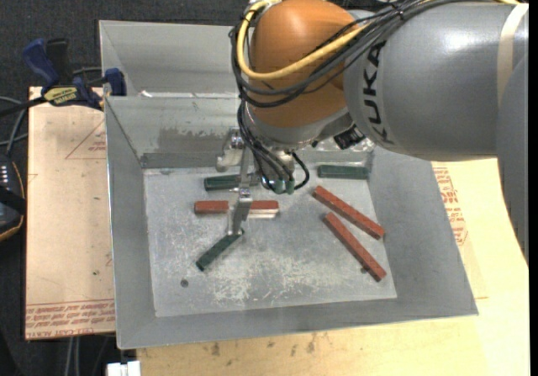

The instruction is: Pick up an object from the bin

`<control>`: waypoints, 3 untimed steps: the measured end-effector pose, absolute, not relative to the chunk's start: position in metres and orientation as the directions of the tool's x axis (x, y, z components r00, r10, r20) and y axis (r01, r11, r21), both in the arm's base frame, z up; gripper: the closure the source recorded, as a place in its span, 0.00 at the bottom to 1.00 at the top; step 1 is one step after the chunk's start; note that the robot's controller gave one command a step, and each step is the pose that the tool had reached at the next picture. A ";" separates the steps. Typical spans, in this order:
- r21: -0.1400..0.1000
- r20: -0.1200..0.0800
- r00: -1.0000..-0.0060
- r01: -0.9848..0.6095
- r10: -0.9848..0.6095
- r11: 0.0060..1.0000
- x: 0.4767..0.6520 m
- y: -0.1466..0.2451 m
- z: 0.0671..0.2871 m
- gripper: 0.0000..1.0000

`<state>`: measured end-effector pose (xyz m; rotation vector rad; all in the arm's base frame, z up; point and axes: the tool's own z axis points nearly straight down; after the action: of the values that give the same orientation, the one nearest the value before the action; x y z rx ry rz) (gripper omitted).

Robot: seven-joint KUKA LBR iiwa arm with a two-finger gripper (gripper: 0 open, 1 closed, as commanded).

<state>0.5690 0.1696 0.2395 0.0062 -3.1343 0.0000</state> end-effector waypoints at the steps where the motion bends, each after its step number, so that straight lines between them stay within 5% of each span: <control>1: 0.001 -0.001 -1.000 -0.001 -0.001 1.000 0.571 0.169 0.244 0.00; 2: 0.003 -0.009 -0.999 -0.051 -0.051 0.999 0.572 0.168 0.209 0.00; 3: 0.008 -0.018 -0.990 -0.138 -0.137 0.990 0.562 0.172 0.083 1.00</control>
Offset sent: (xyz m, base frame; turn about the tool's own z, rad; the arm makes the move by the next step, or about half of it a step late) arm 0.0017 -0.0057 -0.1341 -0.1762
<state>0.5618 0.1718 0.0826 0.2177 -3.1517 -0.0152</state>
